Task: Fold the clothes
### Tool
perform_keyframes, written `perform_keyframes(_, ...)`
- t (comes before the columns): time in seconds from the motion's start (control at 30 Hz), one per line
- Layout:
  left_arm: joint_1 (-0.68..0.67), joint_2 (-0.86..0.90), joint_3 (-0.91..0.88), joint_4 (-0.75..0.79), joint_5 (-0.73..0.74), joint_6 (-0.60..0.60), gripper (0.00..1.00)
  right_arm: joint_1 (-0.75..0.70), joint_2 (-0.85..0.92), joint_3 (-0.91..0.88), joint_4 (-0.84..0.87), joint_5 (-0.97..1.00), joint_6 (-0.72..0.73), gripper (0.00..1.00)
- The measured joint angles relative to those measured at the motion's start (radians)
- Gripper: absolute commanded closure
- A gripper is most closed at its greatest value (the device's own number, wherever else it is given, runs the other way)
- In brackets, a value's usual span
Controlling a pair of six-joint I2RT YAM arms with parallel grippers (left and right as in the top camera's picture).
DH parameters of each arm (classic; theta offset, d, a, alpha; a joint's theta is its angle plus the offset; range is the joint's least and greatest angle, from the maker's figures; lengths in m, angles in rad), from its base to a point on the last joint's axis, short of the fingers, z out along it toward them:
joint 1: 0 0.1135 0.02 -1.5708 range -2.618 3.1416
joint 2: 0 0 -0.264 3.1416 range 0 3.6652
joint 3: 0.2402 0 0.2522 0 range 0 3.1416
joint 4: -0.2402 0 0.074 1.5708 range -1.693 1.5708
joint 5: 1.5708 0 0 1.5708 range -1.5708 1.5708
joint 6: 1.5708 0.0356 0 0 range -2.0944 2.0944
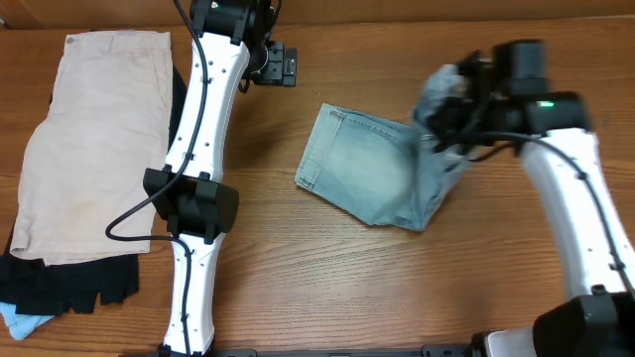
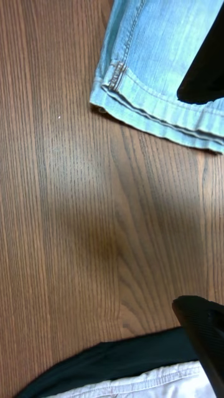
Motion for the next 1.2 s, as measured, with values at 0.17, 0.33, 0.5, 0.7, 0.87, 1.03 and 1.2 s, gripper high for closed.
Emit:
perform_keyframes(0.17,0.000,0.000,0.000,0.007,0.000,0.000,0.00,0.154,0.084,0.000,0.069,0.039,0.090,0.82)
perform_keyframes(0.33,0.000,0.000,0.000,0.013,0.000,0.000,0.00,0.243,0.216,0.000,0.167,0.063,0.193,0.82)
perform_keyframes(0.5,0.000,0.000,0.000,0.018,0.000,0.000,0.00,0.299,0.317,0.000,0.312,0.086,0.320,0.79)
perform_keyframes(0.7,0.000,0.000,0.000,0.021,0.000,0.000,0.00,0.386,0.341,0.000,0.469,0.106,0.444,0.18)
perform_keyframes(0.87,0.000,0.000,0.000,0.028,0.009,0.000,0.00,0.458,0.341,0.006,0.545,0.113,0.491,0.09)
perform_keyframes(1.03,0.000,0.000,0.000,0.028,0.016,0.000,0.00,0.427,0.307,0.027,0.388,0.120,0.507,0.00)
perform_keyframes(1.2,0.006,0.000,0.000,0.023,0.019,0.000,0.00,0.315,0.204,0.041,0.124,0.127,0.492,0.00)
